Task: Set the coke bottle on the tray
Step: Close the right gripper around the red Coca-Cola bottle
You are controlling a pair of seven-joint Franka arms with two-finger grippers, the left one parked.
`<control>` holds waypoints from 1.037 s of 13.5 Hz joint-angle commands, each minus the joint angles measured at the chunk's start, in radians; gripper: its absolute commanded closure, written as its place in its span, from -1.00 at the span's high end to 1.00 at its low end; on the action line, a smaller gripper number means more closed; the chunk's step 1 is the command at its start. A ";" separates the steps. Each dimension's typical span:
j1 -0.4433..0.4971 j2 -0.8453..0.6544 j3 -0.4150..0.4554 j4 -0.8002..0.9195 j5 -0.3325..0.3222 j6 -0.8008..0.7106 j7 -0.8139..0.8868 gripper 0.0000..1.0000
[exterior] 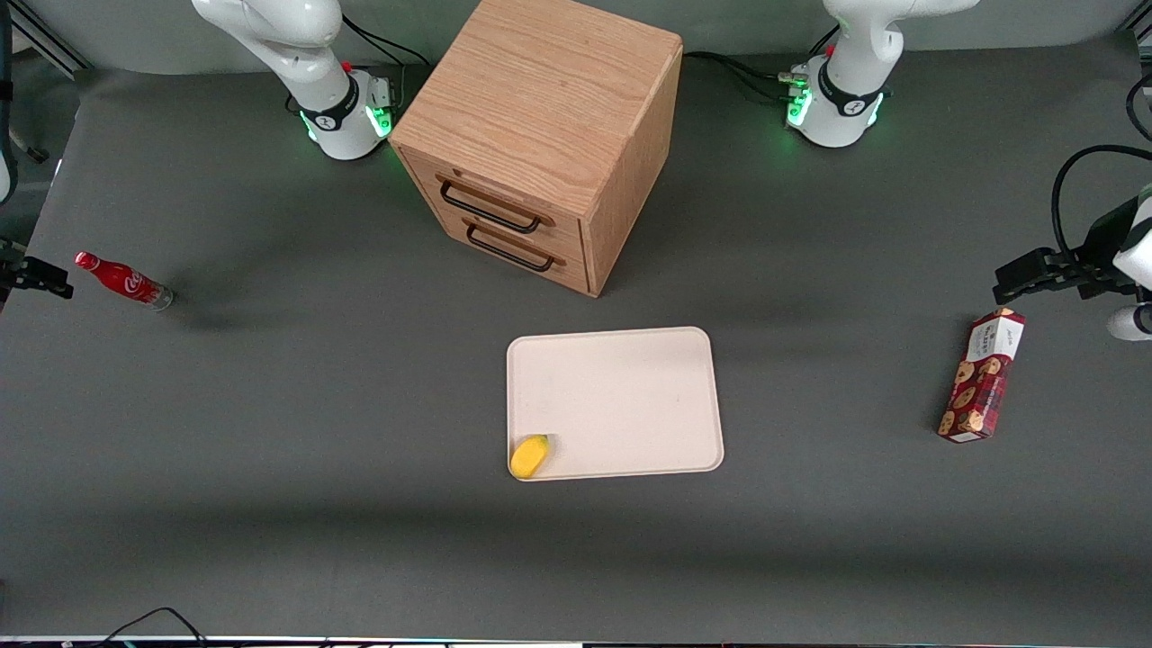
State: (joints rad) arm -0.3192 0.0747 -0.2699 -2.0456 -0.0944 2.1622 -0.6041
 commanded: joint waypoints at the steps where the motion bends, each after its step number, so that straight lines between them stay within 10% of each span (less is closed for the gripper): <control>1: -0.011 -0.049 -0.073 -0.157 0.073 0.137 -0.168 1.00; 14: -0.035 -0.013 -0.146 -0.285 0.157 0.281 -0.329 0.86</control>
State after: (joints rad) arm -0.3522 0.0668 -0.4141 -2.3174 0.0087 2.4332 -0.8873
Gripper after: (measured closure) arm 0.009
